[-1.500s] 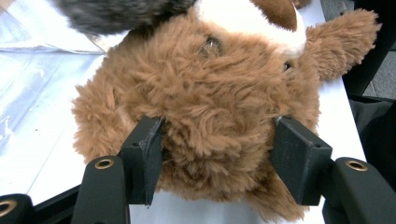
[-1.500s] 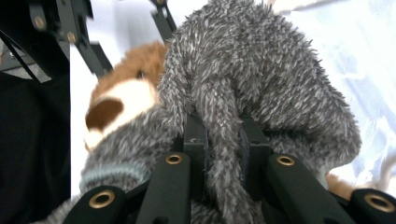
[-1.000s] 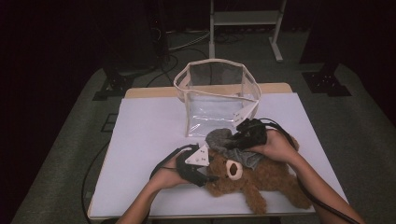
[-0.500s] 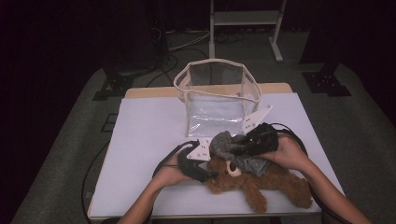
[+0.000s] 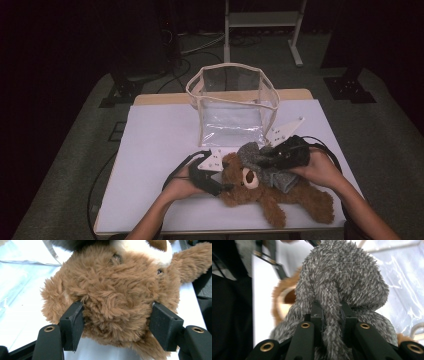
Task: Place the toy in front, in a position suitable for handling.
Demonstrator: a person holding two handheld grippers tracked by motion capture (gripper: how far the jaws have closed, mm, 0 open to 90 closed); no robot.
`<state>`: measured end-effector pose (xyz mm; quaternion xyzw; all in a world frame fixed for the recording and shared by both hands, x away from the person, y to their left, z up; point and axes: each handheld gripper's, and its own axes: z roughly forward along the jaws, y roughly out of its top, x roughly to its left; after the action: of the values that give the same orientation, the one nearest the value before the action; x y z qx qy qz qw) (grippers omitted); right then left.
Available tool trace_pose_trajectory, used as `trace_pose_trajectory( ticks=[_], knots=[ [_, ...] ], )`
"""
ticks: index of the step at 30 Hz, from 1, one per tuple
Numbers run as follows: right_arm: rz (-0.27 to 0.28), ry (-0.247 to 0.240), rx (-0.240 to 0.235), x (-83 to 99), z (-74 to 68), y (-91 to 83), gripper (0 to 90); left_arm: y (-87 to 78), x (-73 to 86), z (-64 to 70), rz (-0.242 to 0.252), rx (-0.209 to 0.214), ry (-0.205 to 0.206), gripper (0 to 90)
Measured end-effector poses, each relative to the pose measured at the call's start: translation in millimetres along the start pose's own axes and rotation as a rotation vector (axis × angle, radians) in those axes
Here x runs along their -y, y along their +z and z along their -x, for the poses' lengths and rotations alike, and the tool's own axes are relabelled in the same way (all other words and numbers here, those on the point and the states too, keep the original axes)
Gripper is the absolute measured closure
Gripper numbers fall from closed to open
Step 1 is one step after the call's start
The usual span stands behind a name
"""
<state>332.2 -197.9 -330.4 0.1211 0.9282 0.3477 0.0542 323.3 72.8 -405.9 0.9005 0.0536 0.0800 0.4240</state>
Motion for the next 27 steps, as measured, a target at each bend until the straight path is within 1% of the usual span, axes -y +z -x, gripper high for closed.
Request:
trace_pose_trajectory(
  ticks=[2, 3, 5, 6, 7, 8, 9, 11, 12, 14, 16, 18, 20, 23, 24, 25, 27],
  knots=[
    [0.028, -0.008, -0.008, -1.4, -6.2, -7.9, 76.4, 1.1, -0.1, -4.2, 0.012, -0.012, -0.028, 33.6],
    [0.039, -0.021, -0.007, -3.2, -10.9, -10.3, 76.4, 1.8, -0.4, -5.8, 0.016, -0.017, -0.036, 33.9],
    [0.044, -0.039, -0.012, -6.9, -18.2, -9.1, 76.4, 2.7, -1.8, -8.8, 0.025, -0.026, -0.054, 33.9],
    [0.034, -0.056, -0.01, -9.1, -21.5, -5.9, 76.4, 2.2, -2.5, -9.3, 0.028, -0.029, -0.057, 33.8],
    [0.008, -0.075, 0.001, -10.7, -23.8, -0.2, 76.4, 1.0, -3.0, -9.2, 0.027, -0.034, -0.052, 33.3],
    [-0.009, -0.08, 0.007, -10.6, -23.8, 3.6, 76.4, -1.0, -3.4, -8.7, 0.023, -0.041, -0.046, 32.6],
    [-0.025, -0.086, 0.017, -9.4, -21.6, 7.8, 76.4, -2.9, -3.4, -7.7, 0.03, -0.047, -0.051, 31.7],
    [-0.017, -0.06, 0.012, -6.3, -13.5, 9.0, 76.5, -4.9, -2.3, -7.2, 0.041, -0.038, -0.06, 30.4],
    [-0.013, -0.047, 0.016, -6.7, -10.1, 7.6, 76.5, -4.0, -1.5, -7.8, 0.031, -0.034, -0.055, 30.5],
    [-0.009, -0.05, 0.02, -13.6, -8.3, 6.0, 76.5, 1.2, 0.1, -9.7, 0.031, -0.012, -0.068, 33.4],
    [-0.011, -0.079, 0.019, -27.0, -10.1, 8.5, 76.5, 5.3, 0.0, -11.0, 0.035, 0.01, -0.068, 36.2],
    [-0.031, -0.116, 0.017, -41.8, -12.5, 16.3, 76.5, 5.1, -1.7, -11.1, 0.033, 0.008, -0.061, 36.3],
    [-0.057, -0.139, 0.01, -53.6, -11.6, 29.3, 76.5, 4.3, -1.3, -10.4, 0.034, 0.007, -0.061, 36.0],
    [-0.096, -0.133, -0.023, -59.5, -6.0, 50.6, 76.5, 4.4, 1.7, -10.0, 0.033, 0.007, -0.071, 35.2],
    [-0.096, -0.135, -0.032, -58.5, -3.5, 53.8, 76.5, 4.0, 3.2, -9.7, 0.042, 0.011, -0.084, 34.9],
    [-0.081, -0.12, -0.042, -56.5, -1.3, 52.5, 76.5, 3.6, 3.8, -9.8, 0.047, 0.01, -0.086, 34.9],
    [-0.054, -0.089, -0.042, -51.9, 2.2, 43.4, 76.5, 3.6, 3.6, -9.1, 0.049, 0.011, -0.081, 34.9]
  ],
)
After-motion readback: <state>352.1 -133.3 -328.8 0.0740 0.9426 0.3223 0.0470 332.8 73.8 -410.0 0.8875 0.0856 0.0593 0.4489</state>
